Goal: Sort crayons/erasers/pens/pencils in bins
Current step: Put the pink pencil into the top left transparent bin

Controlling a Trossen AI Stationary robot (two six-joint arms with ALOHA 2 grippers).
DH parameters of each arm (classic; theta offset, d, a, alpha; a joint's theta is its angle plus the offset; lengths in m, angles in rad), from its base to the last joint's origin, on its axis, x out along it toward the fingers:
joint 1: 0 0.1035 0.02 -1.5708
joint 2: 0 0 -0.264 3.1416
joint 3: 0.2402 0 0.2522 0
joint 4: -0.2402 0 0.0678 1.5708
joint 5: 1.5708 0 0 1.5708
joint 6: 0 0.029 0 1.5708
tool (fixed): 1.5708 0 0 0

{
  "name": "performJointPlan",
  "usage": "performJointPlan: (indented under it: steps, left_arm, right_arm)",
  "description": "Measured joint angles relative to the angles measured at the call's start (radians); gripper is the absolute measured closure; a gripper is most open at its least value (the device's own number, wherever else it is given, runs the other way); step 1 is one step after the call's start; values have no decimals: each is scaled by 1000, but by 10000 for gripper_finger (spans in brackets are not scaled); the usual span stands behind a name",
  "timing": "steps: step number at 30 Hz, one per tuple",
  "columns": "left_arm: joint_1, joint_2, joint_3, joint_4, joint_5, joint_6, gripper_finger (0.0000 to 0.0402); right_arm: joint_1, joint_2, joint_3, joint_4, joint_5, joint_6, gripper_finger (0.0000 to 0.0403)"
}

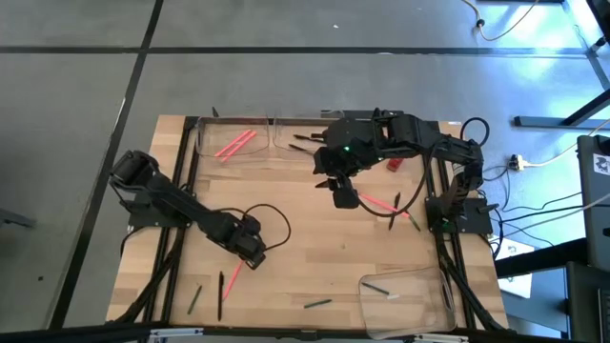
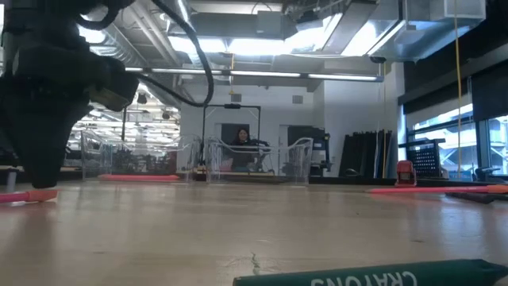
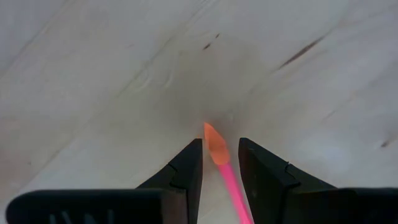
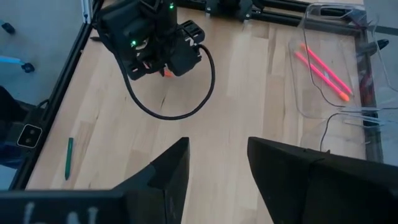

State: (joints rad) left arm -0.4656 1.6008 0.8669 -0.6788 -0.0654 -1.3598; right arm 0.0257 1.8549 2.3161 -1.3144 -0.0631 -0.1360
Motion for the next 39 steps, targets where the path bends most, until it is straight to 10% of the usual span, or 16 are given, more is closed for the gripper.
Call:
performJointPlan:
  steps: [29, 39]
  left_arm:
    - [0, 72, 2, 11, 2, -20, 396]
    - [18, -76, -4, 24, -15, -22, 399]
  right_arm:
    - [0, 0, 0, -8, -1, -3, 238]
    - [0, 0, 0, -8, -1, -3, 238]
